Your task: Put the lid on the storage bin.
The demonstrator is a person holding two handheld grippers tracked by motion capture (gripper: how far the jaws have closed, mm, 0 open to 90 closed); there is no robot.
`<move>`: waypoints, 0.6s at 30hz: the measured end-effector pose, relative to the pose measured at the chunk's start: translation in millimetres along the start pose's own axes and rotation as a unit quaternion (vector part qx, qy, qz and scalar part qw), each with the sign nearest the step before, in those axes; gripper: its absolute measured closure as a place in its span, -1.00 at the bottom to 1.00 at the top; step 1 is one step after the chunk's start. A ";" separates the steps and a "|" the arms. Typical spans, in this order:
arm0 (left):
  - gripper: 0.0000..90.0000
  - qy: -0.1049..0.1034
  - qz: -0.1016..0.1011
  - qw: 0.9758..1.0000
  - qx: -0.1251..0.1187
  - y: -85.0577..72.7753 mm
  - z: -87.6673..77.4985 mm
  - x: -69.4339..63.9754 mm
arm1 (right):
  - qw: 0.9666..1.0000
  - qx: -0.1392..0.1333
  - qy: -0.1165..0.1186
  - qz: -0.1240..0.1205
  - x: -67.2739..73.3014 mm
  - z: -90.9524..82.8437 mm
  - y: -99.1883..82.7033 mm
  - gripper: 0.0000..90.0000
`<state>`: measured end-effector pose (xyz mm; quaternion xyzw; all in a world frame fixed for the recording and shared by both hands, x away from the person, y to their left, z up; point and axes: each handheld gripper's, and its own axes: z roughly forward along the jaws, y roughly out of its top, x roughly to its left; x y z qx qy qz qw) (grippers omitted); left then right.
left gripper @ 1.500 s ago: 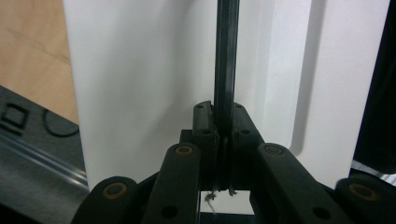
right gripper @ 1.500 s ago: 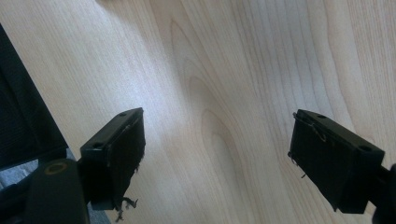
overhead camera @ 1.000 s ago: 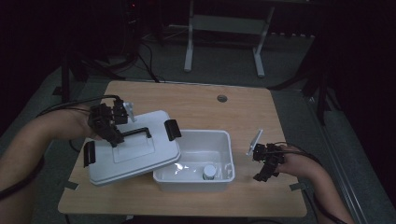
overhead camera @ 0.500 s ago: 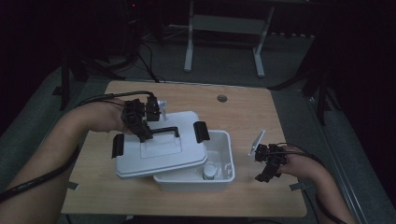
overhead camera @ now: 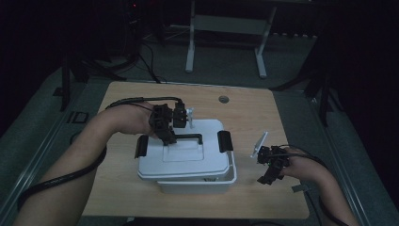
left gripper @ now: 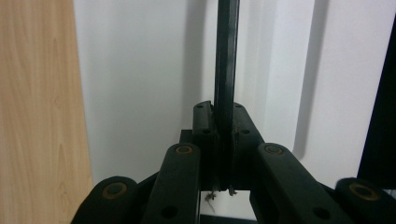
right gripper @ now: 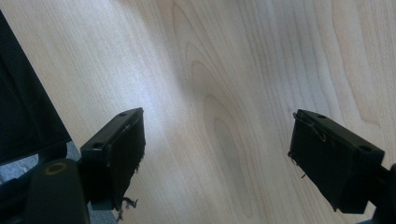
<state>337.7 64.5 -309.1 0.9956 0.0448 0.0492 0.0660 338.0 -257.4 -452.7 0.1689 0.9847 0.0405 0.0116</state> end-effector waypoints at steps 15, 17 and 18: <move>0.86 -0.008 0.025 1.000 0.011 33.9 29.6 1.1 | 1.000 -0.001 -0.002 0.000 -0.8 -0.7 -2.2 -0.61; 0.86 -0.013 0.025 0.999 0.016 35.4 33.9 1.8 | 1.000 0.001 -0.001 -0.002 -1.1 0.3 -2.3 -0.61; 0.86 -0.014 0.023 1.000 0.013 35.9 36.1 2.4 | 1.000 0.000 0.000 -0.002 -1.2 0.4 -2.3 -0.61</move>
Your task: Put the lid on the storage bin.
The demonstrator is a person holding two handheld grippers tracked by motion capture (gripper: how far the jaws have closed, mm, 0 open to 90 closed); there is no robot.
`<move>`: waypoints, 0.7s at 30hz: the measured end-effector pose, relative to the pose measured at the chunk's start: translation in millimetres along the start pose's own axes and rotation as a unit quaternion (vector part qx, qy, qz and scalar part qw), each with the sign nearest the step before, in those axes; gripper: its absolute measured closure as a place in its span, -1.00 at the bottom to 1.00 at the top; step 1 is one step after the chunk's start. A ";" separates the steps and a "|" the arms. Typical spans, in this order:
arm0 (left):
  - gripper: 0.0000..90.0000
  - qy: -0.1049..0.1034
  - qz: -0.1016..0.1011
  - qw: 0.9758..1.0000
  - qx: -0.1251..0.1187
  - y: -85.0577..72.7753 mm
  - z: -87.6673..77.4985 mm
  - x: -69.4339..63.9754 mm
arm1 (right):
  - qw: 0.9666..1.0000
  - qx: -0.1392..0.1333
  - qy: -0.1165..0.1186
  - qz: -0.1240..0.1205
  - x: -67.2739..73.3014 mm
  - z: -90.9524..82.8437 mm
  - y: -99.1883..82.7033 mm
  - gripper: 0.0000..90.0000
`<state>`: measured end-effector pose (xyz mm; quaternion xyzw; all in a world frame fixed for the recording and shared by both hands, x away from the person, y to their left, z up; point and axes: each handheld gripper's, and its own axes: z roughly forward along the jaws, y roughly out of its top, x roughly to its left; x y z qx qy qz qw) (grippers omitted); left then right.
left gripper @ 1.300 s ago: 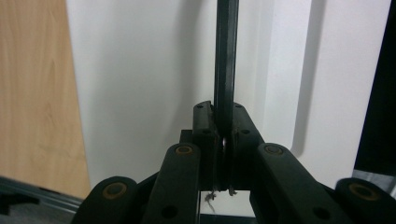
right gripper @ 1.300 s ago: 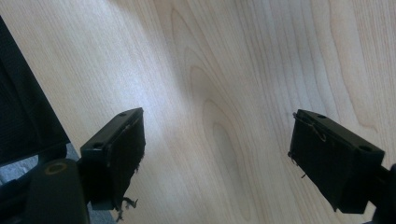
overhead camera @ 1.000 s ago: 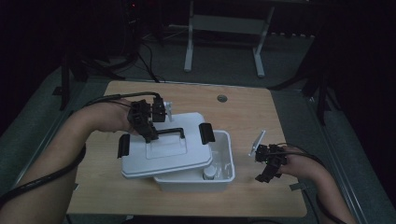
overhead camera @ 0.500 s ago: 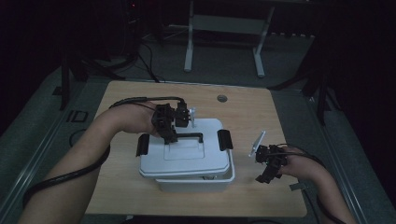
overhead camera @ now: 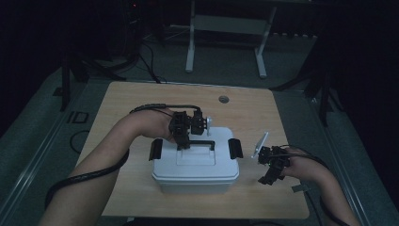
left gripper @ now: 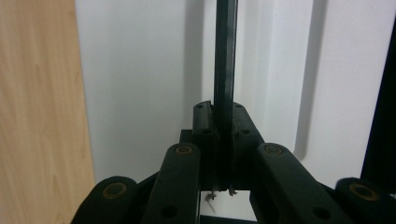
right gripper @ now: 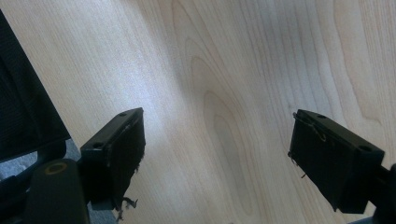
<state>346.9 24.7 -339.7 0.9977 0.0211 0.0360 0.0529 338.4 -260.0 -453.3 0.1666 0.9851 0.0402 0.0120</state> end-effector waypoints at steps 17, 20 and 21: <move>0.85 -0.021 -0.012 1.000 -0.001 -1.4 19.7 6.6 | 1.000 0.008 0.002 -0.001 1.0 4.5 1.5 -0.61; 0.82 -0.006 -0.010 1.000 -0.001 -1.7 19.7 8.5 | 1.000 0.008 0.003 -0.003 1.5 4.9 3.3 -0.61; 0.69 0.002 -0.017 1.000 0.000 -2.4 19.8 10.7 | 1.000 0.009 0.004 -0.003 1.6 4.9 3.8 -0.61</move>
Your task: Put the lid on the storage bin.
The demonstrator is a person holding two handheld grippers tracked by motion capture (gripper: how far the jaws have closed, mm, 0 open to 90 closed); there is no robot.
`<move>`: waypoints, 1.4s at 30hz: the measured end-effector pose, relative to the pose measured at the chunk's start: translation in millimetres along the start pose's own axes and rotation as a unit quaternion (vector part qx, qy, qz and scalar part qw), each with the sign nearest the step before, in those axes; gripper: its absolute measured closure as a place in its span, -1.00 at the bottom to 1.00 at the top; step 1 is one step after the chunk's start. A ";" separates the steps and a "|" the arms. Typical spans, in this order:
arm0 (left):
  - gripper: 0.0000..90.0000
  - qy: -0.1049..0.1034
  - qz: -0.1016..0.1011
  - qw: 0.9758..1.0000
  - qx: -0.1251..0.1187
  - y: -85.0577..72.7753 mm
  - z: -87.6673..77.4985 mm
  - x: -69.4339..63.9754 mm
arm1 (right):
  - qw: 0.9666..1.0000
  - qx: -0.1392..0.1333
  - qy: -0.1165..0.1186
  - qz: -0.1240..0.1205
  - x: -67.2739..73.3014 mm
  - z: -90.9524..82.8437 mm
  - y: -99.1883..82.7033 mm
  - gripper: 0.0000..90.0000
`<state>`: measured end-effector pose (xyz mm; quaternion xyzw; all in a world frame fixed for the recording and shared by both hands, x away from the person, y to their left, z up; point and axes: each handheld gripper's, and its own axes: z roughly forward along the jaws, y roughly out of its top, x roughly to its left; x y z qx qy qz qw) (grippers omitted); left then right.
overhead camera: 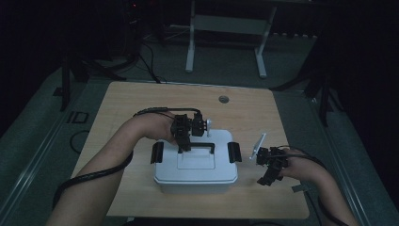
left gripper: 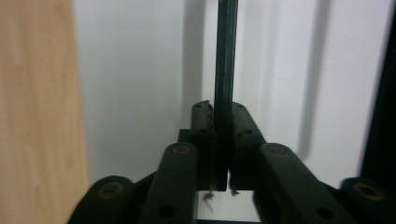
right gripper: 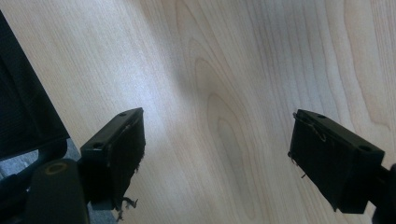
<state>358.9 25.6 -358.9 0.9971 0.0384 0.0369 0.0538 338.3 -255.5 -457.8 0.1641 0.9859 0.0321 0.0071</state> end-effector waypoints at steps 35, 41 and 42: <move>-0.98 0.032 -0.106 0.993 -0.043 -79.7 7.6 1.6 | 1.000 -0.002 -0.007 -0.002 0.2 -6.6 5.8 -0.61; -0.98 0.036 -0.123 0.990 -0.054 -103.0 11.1 -1.0 | 1.000 -0.004 -0.008 -0.002 -0.2 -6.8 6.3 -0.61; -0.98 0.036 -0.128 0.989 -0.058 -105.7 11.4 -1.5 | 1.000 -0.004 -0.008 -0.002 -0.1 -6.9 6.4 -0.61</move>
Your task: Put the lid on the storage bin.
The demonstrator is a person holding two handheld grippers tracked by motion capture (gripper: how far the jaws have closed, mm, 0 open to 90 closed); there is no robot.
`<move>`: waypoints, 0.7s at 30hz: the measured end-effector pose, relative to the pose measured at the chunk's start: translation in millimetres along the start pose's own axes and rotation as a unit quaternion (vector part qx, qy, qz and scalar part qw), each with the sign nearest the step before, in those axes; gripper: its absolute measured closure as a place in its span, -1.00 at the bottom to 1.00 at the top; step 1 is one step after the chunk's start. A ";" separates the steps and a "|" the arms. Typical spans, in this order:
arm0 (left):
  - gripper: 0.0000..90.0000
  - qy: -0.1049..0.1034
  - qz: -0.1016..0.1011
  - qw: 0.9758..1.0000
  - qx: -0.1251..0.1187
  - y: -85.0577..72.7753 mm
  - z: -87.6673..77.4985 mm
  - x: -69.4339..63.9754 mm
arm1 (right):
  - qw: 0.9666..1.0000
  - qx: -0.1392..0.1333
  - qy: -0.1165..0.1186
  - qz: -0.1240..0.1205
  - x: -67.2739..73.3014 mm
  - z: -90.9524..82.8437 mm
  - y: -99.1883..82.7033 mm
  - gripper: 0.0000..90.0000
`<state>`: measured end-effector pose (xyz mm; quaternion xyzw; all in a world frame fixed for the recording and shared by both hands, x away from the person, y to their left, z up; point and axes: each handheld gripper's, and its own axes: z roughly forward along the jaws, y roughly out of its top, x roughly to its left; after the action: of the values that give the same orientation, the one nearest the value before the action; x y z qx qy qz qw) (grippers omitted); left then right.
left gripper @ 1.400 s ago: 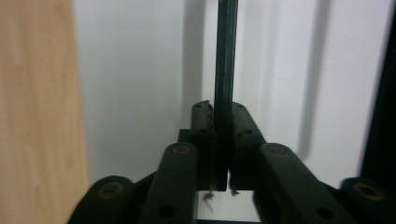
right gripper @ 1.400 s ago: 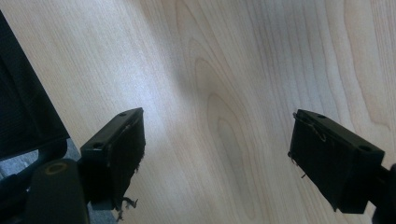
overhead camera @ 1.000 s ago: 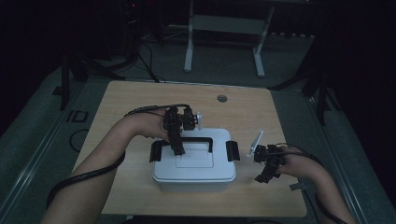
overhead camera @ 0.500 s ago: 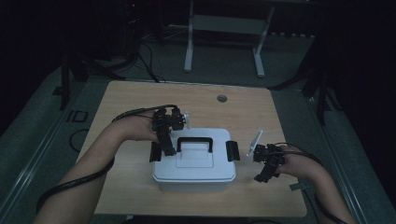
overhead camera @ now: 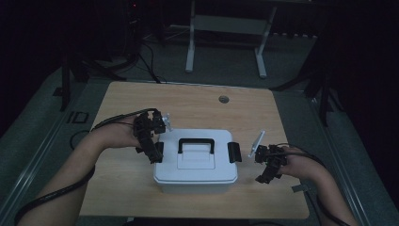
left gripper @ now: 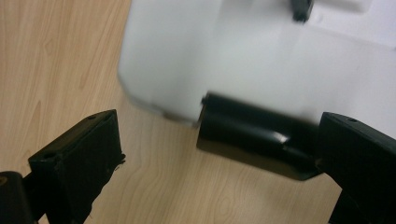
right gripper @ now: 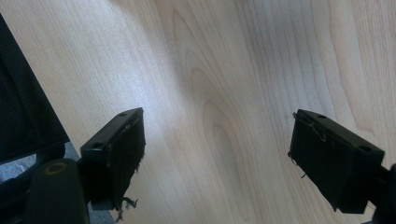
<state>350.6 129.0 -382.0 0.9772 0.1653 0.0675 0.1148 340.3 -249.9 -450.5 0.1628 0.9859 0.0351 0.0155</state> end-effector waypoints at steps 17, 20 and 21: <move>-0.98 0.012 -0.044 0.999 -0.029 -60.5 1.5 4.0 | 1.000 -0.007 -0.002 0.004 -0.7 0.2 -6.2 -0.61; -0.98 0.009 -0.053 0.998 -0.025 -70.2 3.1 3.9 | 1.000 -0.008 -0.002 0.006 -0.7 0.7 -7.5 -0.61; -0.98 0.011 -0.051 0.998 -0.022 -72.5 3.5 3.9 | 1.000 -0.008 -0.003 0.006 -0.9 1.0 -8.1 -0.61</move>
<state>332.4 196.3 -402.9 0.9639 0.2148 0.0755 0.1383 338.6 -257.8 -452.1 0.1689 0.9845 0.0428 0.0191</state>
